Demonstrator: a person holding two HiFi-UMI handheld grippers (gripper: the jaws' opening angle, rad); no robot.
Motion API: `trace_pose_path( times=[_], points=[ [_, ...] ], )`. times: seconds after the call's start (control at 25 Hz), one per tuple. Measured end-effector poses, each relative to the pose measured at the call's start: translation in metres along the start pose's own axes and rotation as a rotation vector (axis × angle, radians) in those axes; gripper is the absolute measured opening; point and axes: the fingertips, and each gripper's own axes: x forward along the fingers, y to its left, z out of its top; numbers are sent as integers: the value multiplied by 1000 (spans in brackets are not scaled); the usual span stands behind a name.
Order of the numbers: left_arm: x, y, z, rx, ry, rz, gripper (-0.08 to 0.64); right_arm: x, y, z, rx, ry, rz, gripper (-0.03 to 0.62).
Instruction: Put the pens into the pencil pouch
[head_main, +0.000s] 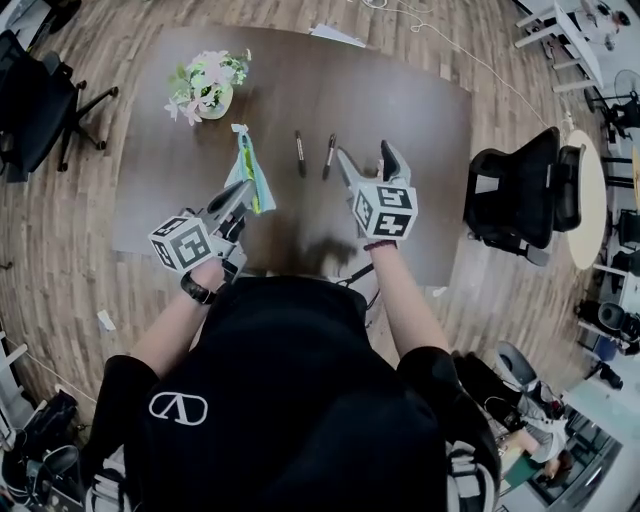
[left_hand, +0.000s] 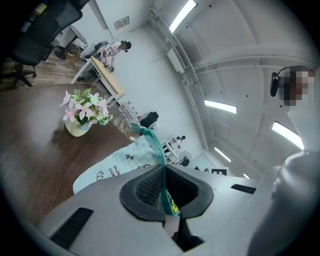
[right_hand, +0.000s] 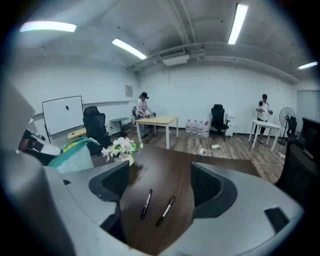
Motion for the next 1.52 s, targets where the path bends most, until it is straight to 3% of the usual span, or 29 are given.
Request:
trace_pose_path(
  times=[0.16,0.36,0.56,1.0,1.2,1.36,1.52],
  points=[
    [-5,10,-7,-19,-2,18,12,65,-18,-50,101,246,34,347],
    [-12,24,-14,-38,-11,45,12,127,-31,-129,328,547,75,336],
    [-21,35,-21,-59,-17,74,12,162,-36,-182,401,731,65,282],
    [-37,51,-41,-104,-14,112,12,188,-28,-234,346,962,45,198],
    [-38,52,-47,-114,-7,113,12,190,-31,-242,174,1014,32,126],
    [-39,53,-47,-113,-2,116,12,188,-30,-251,138,1031,20,61],
    [-37,52,-48,-114,4,113,12,187,-30,-249,99,1018,20,44]
  ],
)
